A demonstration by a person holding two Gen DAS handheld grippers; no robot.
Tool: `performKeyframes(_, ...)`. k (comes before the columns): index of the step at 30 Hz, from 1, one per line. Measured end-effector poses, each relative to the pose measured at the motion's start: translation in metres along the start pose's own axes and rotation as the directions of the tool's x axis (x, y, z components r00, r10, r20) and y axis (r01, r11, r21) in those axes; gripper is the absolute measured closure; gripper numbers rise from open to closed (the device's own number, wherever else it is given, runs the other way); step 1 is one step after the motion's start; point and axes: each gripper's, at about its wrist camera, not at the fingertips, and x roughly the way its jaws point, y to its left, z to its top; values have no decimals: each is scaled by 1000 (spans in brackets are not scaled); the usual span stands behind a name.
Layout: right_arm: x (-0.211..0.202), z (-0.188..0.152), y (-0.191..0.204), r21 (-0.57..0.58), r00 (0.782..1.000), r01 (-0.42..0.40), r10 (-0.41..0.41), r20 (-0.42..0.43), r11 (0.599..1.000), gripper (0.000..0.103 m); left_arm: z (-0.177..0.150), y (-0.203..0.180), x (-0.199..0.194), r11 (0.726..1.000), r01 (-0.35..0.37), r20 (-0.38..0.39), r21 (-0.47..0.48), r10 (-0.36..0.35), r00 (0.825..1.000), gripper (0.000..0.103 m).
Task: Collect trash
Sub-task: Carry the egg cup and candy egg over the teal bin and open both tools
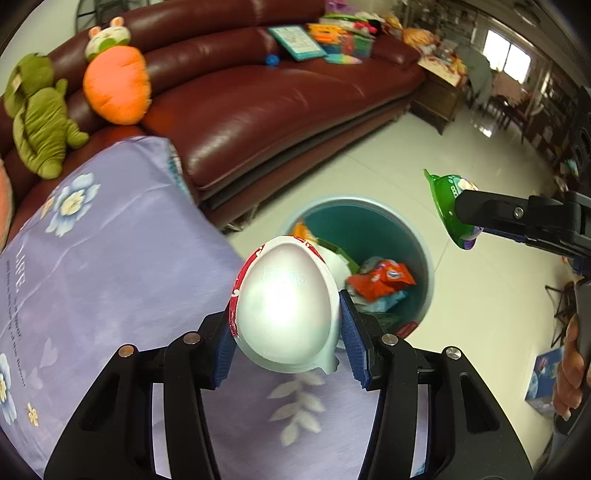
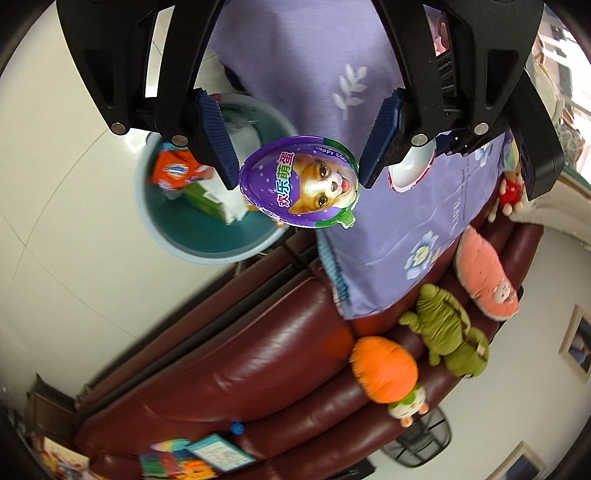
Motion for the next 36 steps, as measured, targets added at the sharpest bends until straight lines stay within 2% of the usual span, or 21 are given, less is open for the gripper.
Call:
performKeyframes(8,-1,4,-41,51,999,32,-31,-12,998,39,10,-35,32,999,32,-47,43,-30,998,51)
performKeyframes(18,12,12,-63,81,998,47,-44,-39,996,39,24,-50,62,996,67,-81,53,-63,995,50)
performKeyframes(20,15,13,-63,83,998,52,-49,-43,995,39,28,-52,67,995,80,-82,52,-76,994,47)
performKeyframes(22,18,15,-65,85,998,57,-53,-47,995,39,30,-52,71,996,82,-81,46,-79,994,30)
performKeyframes(26,23,16,-66,86,997,66,-61,-56,994,39,32,-48,72,997,70,-71,37,-67,995,23)
performKeyframes(28,26,16,-64,84,996,70,-65,-62,994,39,32,-41,72,998,64,-76,21,-62,995,15)
performKeyframes(33,31,17,-57,66,995,76,-71,-75,995,39,25,-29,60,999,45,-55,1,-44,997,14)
performKeyframes(36,32,16,-51,48,994,77,-73,-82,996,39,20,-19,56,1000,28,-68,-15,-29,997,13)
